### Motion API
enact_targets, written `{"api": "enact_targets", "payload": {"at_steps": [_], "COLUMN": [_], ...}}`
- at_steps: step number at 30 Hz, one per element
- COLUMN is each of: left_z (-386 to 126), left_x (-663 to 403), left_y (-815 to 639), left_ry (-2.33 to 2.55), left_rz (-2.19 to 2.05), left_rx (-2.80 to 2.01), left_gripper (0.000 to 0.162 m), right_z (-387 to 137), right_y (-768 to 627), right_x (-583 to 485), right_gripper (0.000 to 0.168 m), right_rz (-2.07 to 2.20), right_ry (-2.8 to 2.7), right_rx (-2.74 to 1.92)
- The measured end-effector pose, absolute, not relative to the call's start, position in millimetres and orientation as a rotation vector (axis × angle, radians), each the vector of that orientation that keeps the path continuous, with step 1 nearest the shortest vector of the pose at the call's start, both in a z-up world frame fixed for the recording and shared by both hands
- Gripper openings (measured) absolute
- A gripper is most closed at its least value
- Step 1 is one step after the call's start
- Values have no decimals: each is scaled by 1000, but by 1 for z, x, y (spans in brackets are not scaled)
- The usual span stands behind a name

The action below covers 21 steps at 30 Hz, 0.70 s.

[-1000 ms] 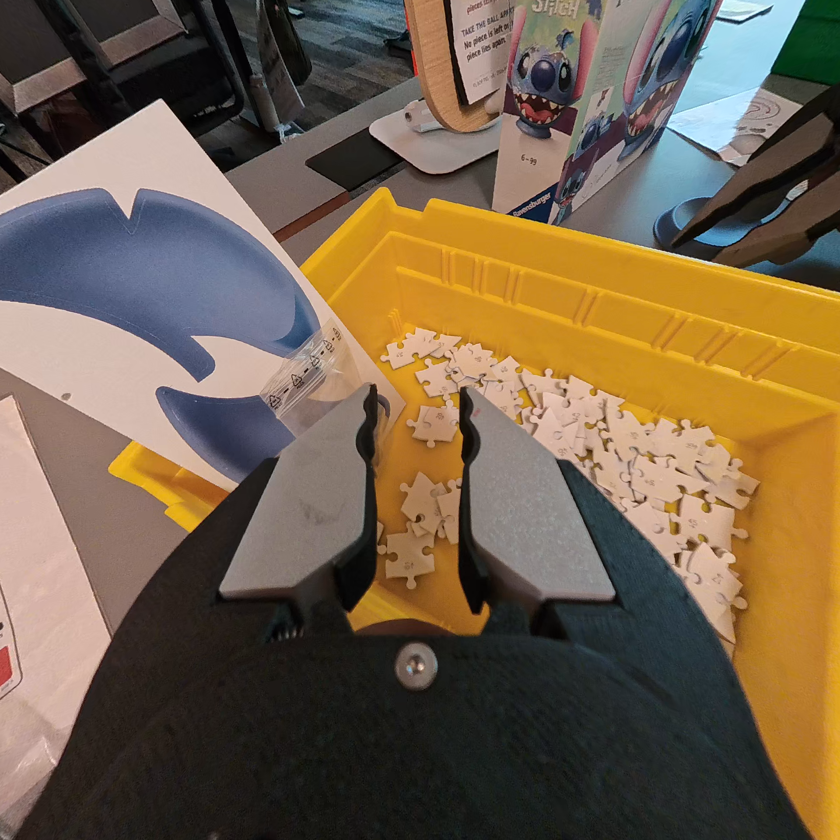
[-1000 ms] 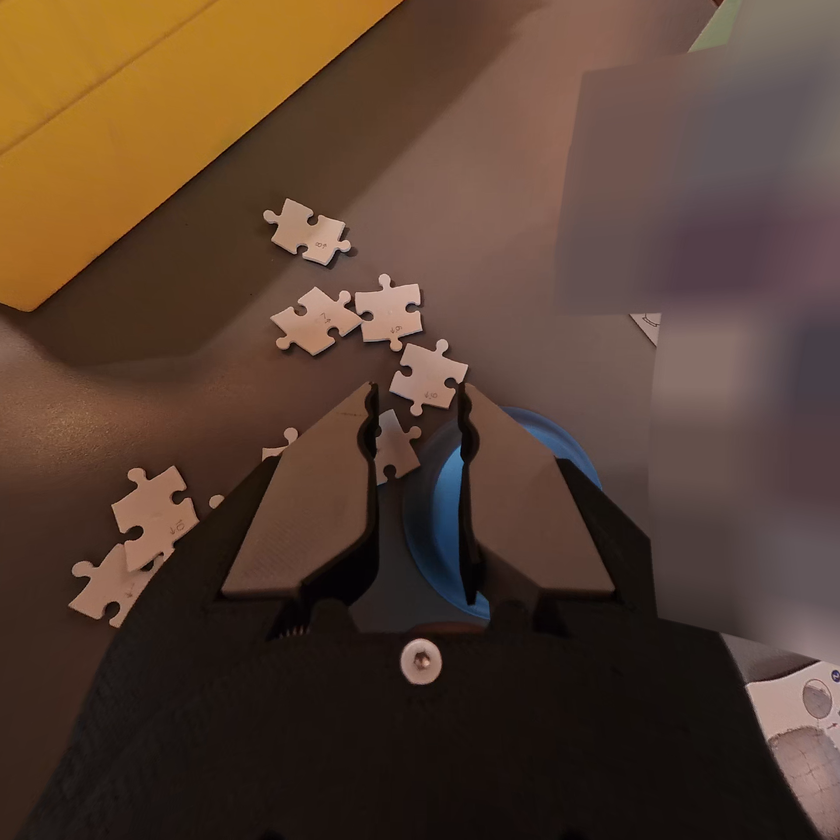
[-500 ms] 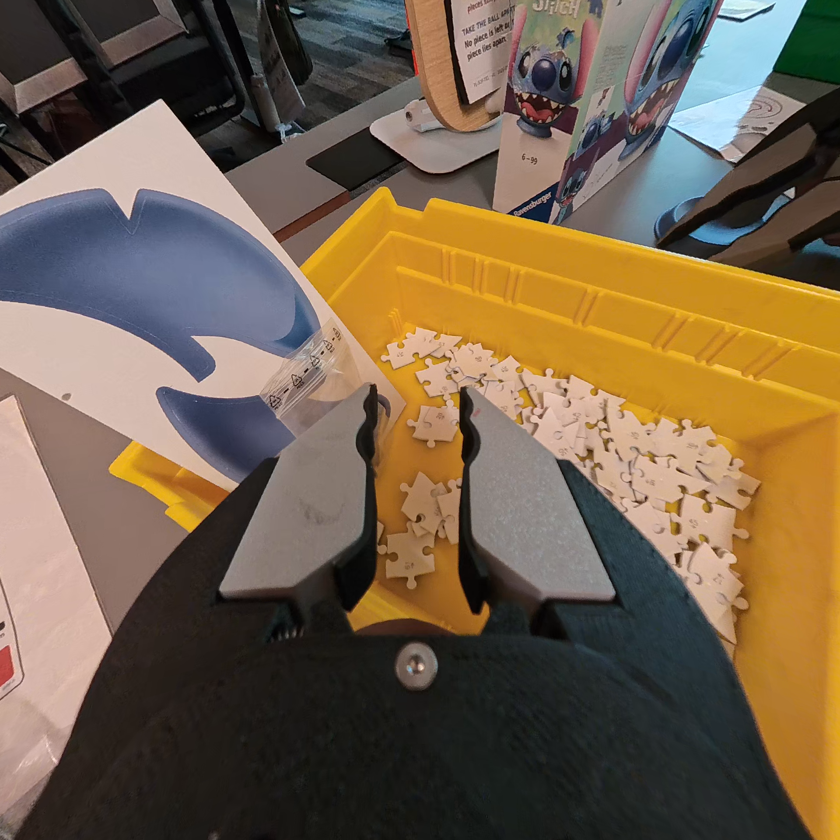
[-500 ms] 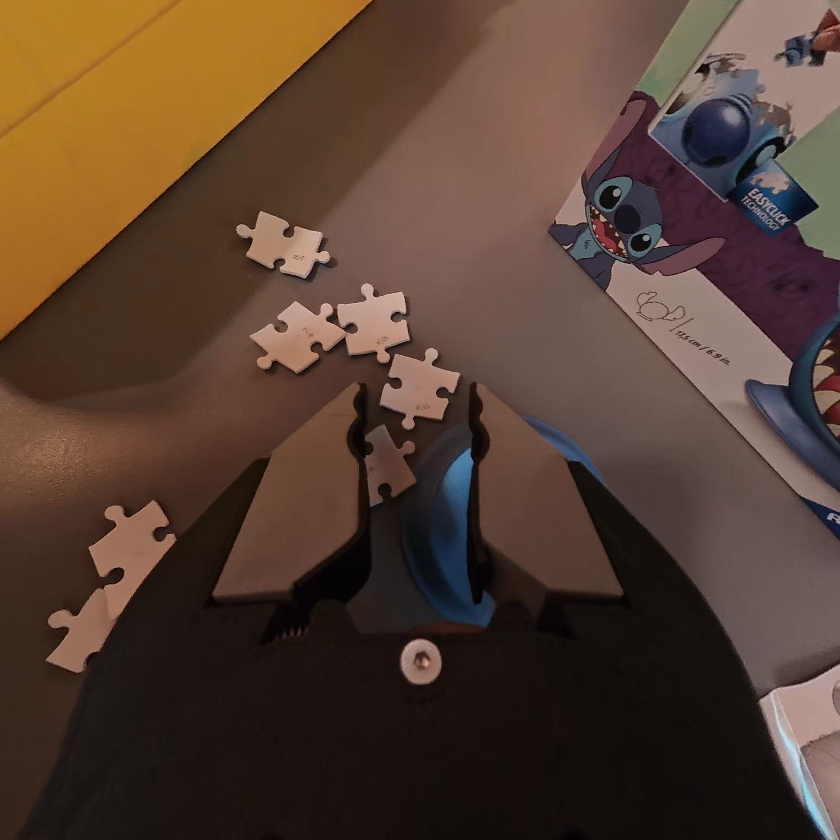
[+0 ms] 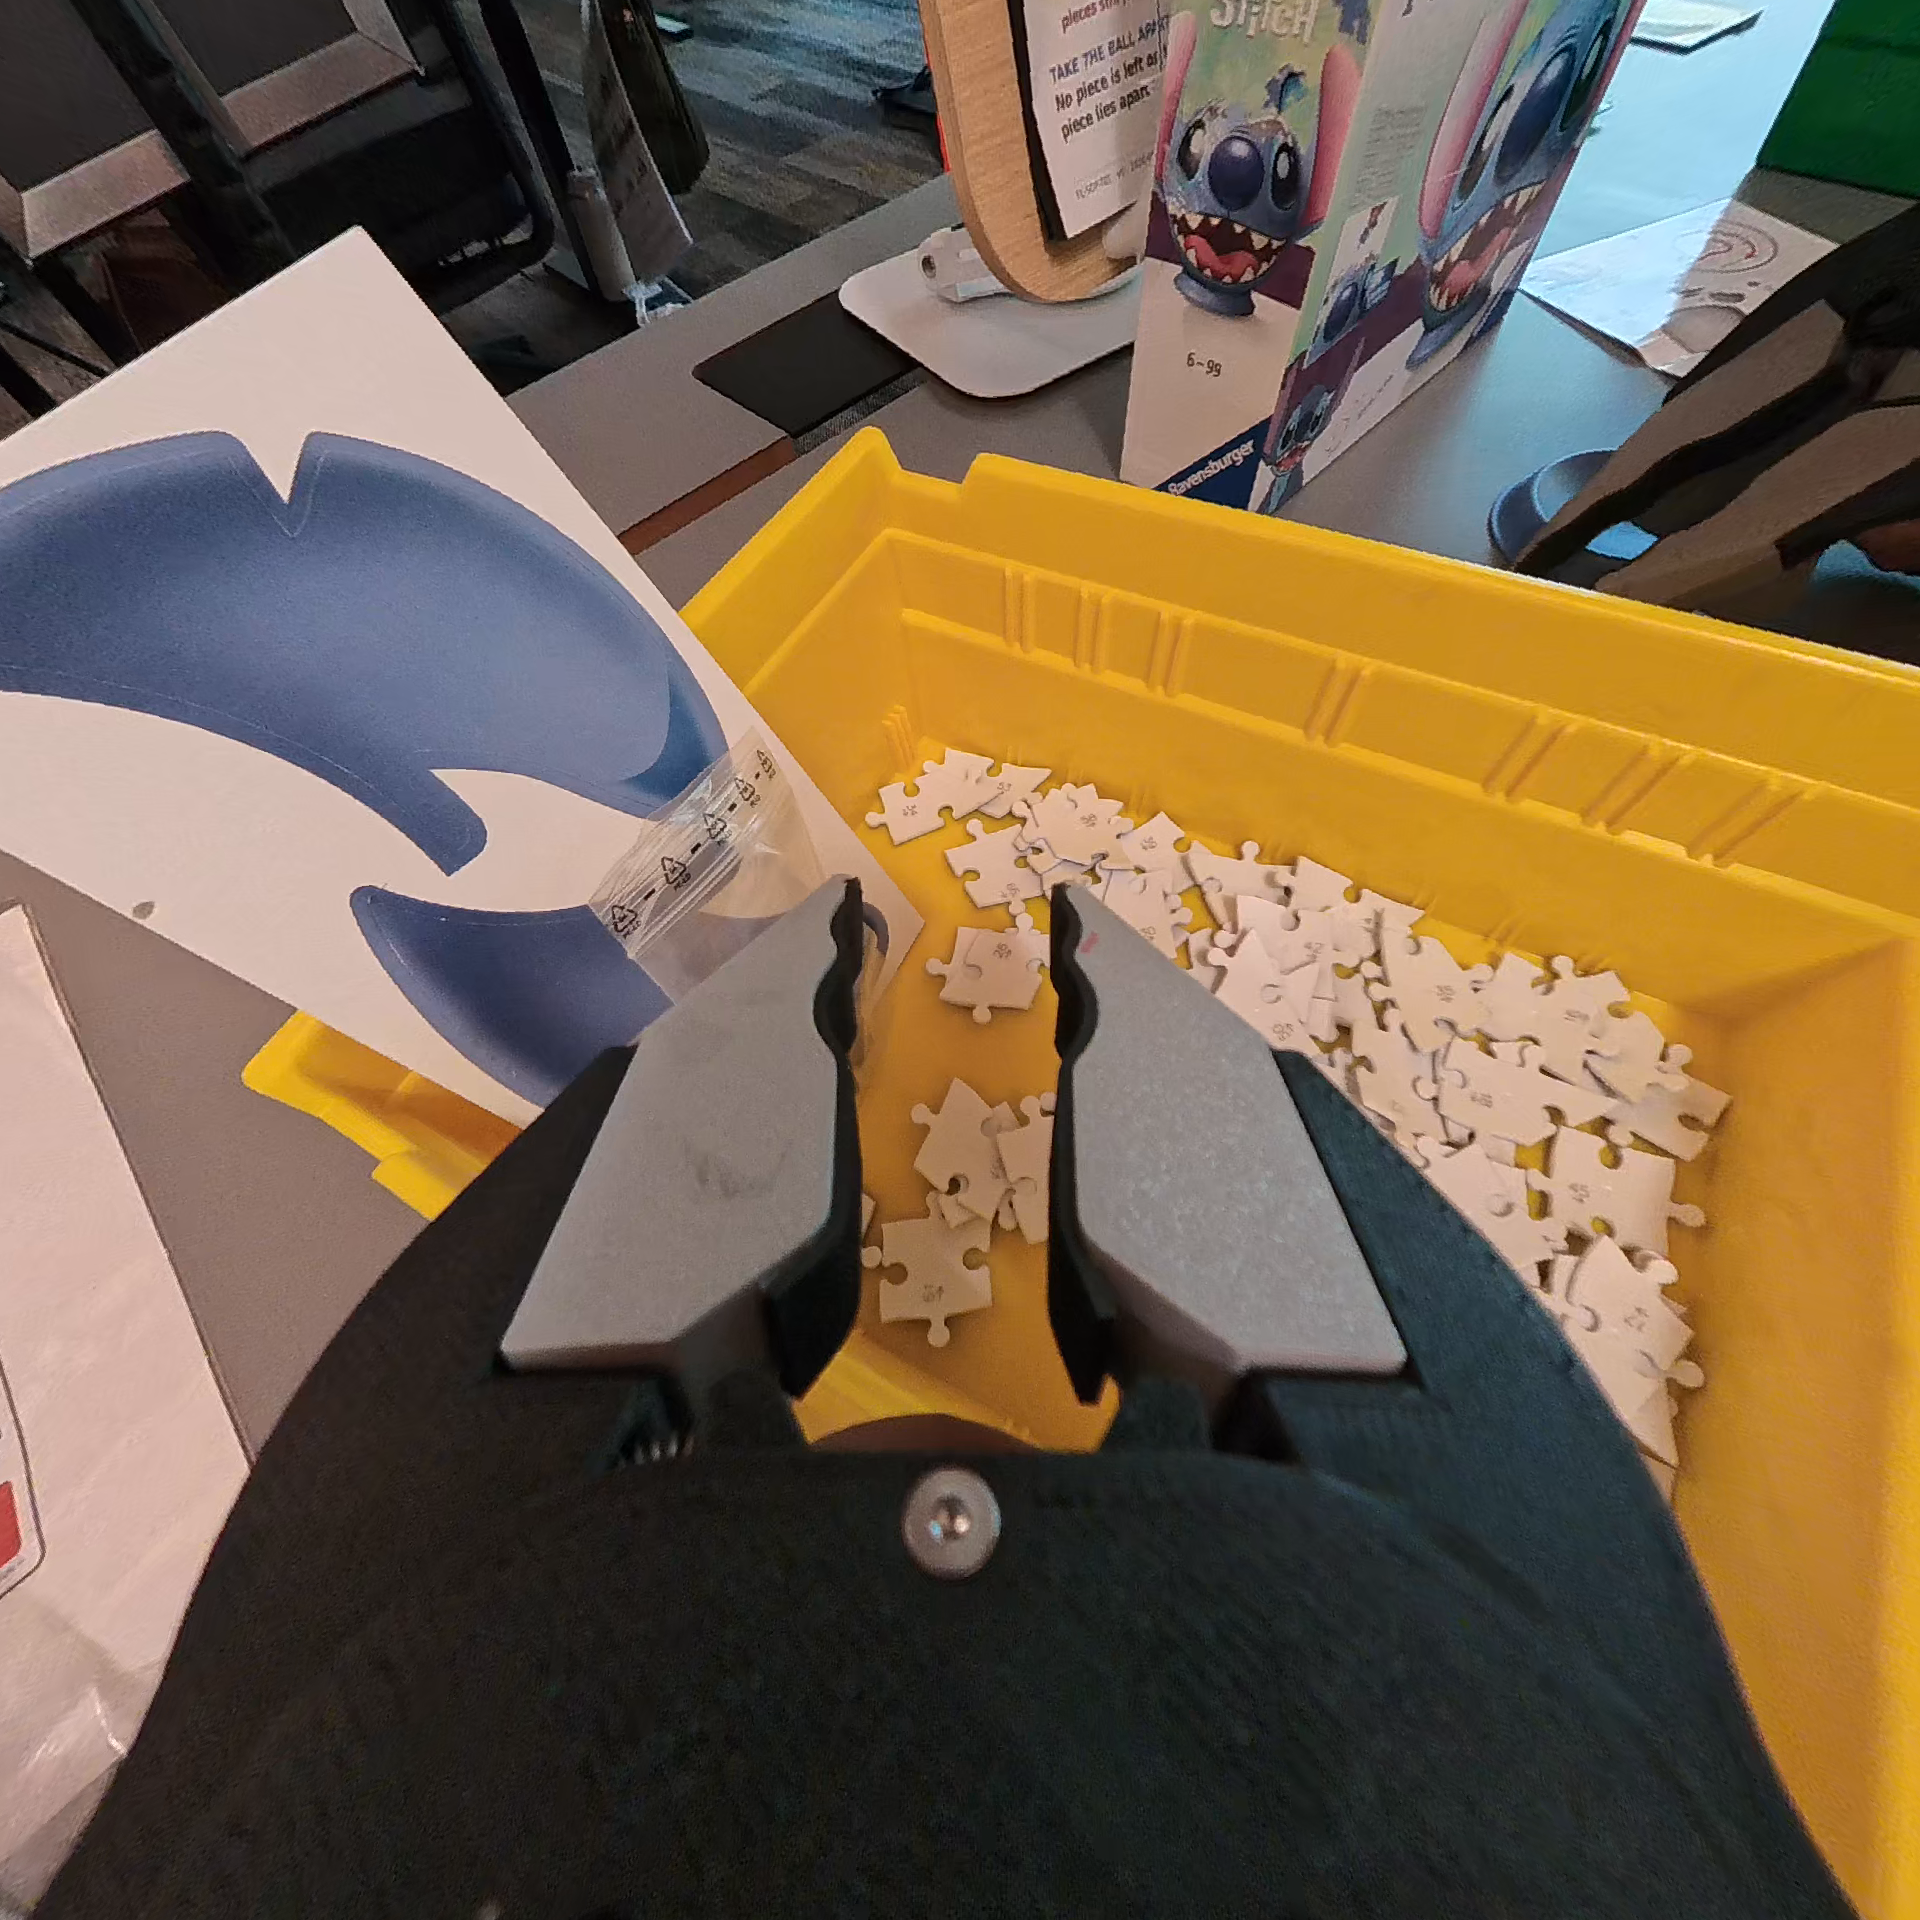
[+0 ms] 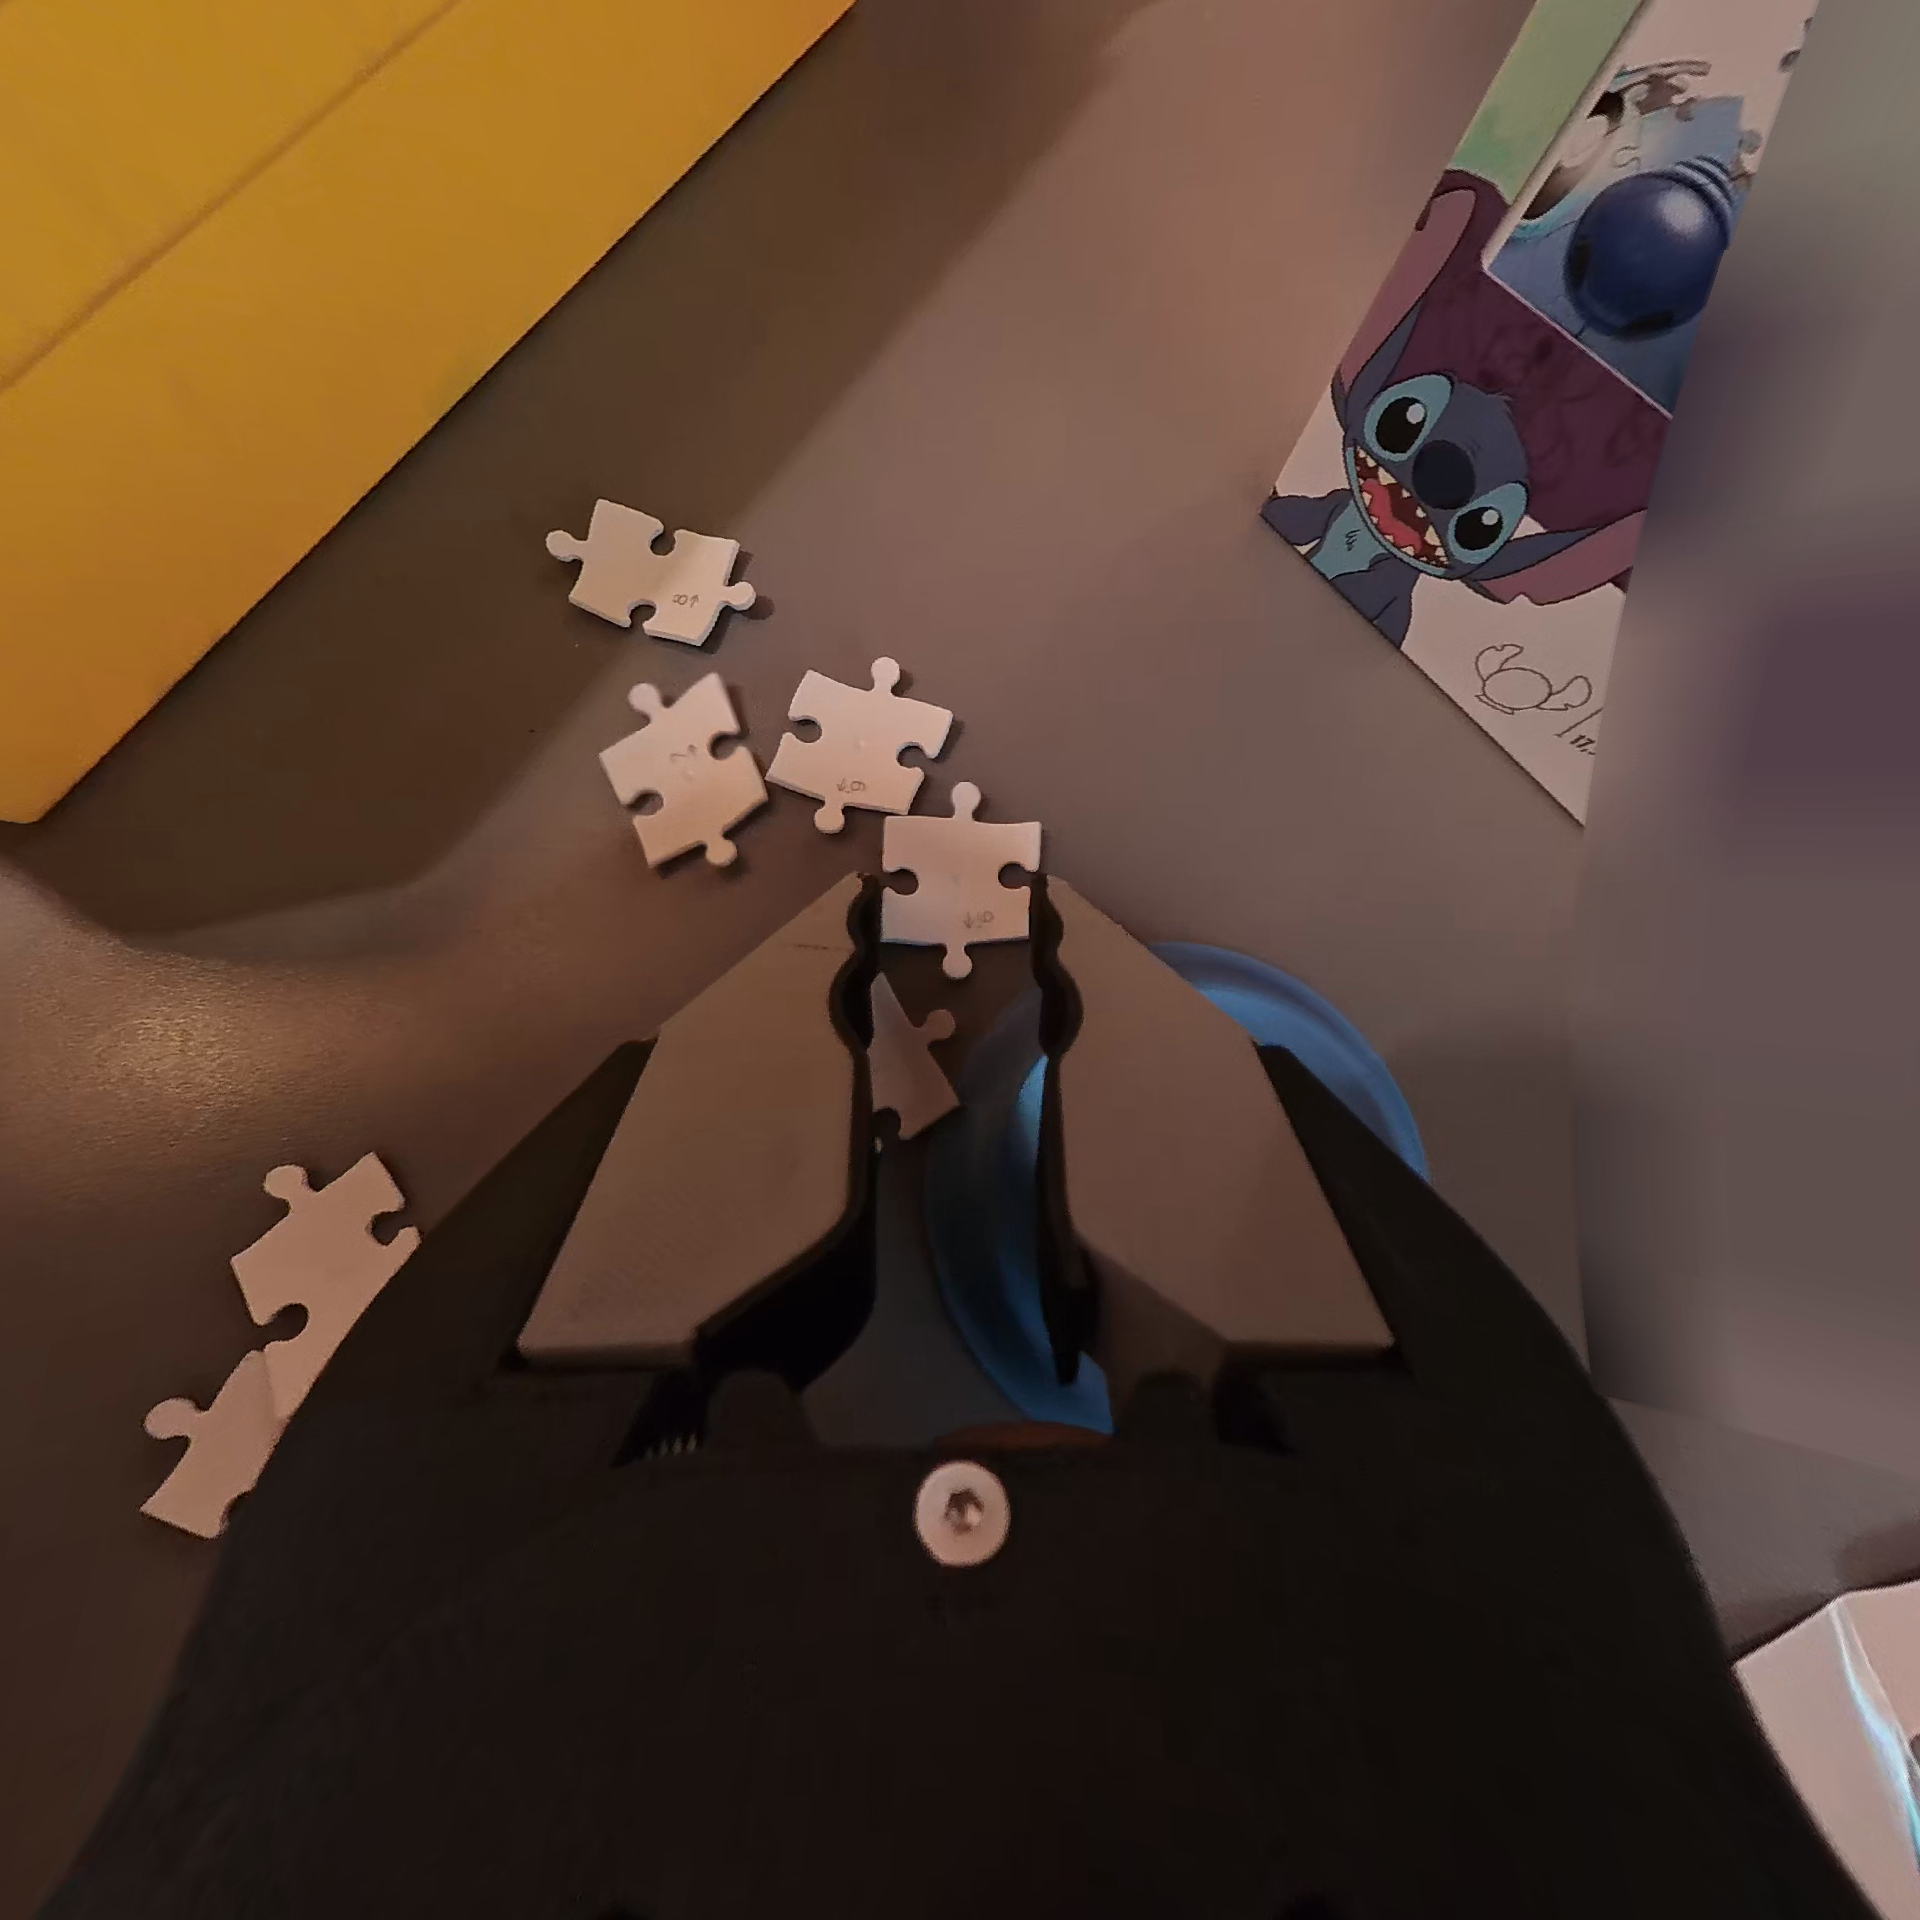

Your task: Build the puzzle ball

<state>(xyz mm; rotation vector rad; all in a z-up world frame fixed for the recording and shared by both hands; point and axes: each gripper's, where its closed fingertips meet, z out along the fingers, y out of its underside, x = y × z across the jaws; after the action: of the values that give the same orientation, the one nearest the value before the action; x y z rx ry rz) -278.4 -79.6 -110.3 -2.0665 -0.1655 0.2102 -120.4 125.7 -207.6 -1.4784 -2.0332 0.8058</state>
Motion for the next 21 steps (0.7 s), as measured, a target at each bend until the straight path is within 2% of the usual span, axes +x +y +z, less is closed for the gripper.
{"api": "enact_targets", "payload": {"at_steps": [21], "left_z": [-110], "left_x": [-279], "left_y": [-79], "left_ry": [-169], "left_rz": [208], "left_rx": [-2064], "left_gripper": [33], "right_z": [-205], "right_y": [129], "right_x": [-128], "right_gripper": [26], "right_rz": [833], "right_ry": [-1978], "right_rx": [-1482]}}
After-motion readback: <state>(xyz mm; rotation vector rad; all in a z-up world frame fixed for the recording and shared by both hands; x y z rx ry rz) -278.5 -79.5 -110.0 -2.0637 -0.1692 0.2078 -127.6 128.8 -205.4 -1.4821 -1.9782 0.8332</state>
